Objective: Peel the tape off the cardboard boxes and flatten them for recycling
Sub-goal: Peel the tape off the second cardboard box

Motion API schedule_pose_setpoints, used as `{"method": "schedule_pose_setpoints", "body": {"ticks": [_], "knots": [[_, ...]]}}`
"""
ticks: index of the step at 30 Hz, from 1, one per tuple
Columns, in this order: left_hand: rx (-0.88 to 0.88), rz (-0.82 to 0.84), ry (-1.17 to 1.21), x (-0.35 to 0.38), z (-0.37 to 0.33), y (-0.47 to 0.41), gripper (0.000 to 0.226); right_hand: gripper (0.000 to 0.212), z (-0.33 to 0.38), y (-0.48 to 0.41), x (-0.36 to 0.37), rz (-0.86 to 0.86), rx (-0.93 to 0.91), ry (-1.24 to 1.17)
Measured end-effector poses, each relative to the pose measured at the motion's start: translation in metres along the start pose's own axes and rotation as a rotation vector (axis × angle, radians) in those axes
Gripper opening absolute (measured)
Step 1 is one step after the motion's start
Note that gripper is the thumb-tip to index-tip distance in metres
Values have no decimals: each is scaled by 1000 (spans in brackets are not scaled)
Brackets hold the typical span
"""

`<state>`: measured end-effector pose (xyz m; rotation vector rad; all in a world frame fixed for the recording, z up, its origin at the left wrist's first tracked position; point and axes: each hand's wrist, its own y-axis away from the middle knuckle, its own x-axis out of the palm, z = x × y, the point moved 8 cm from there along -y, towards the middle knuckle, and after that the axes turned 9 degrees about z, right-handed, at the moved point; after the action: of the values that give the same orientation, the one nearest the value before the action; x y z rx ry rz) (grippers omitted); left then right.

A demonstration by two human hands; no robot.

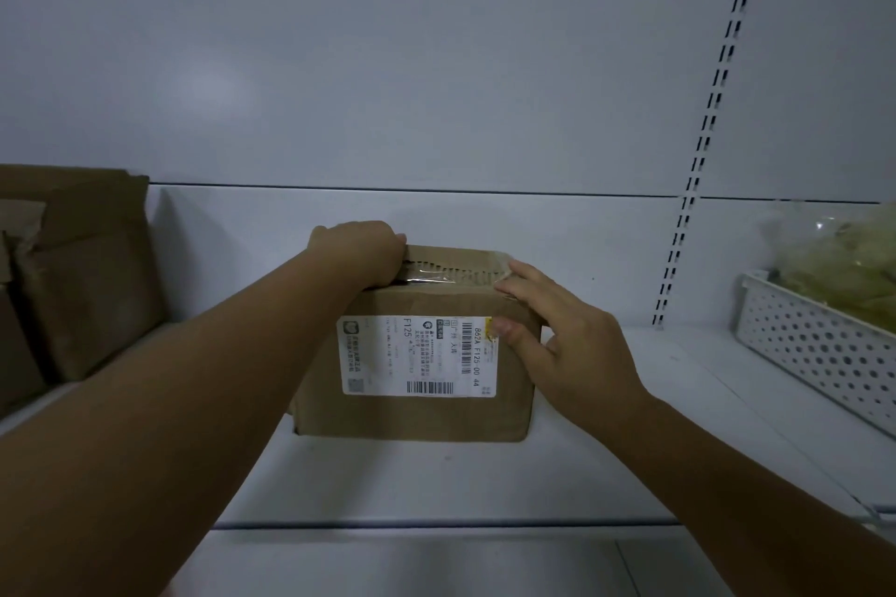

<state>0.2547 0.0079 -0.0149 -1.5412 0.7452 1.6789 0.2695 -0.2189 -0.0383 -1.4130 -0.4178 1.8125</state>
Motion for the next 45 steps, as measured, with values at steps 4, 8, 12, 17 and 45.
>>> {"method": "schedule_pose_setpoints", "body": {"ticks": [4,8,12,17,45], "knots": [[-6,-6,37,0,1,-2,18,73,-4,1,13,143,44,138],[-1,-14,60,0,2,-2,20,79,-1,-1,21,101,76,203],[3,-14,84,0,3,-2,20,59,5,-4,5,-30,-72,200],[-15,-15,91,-2,2,0,23,47,6,-5,3,-49,-111,139],[193,-539,1151,28,23,130,40,42,32,-50,15,286,-116,-95]]}}
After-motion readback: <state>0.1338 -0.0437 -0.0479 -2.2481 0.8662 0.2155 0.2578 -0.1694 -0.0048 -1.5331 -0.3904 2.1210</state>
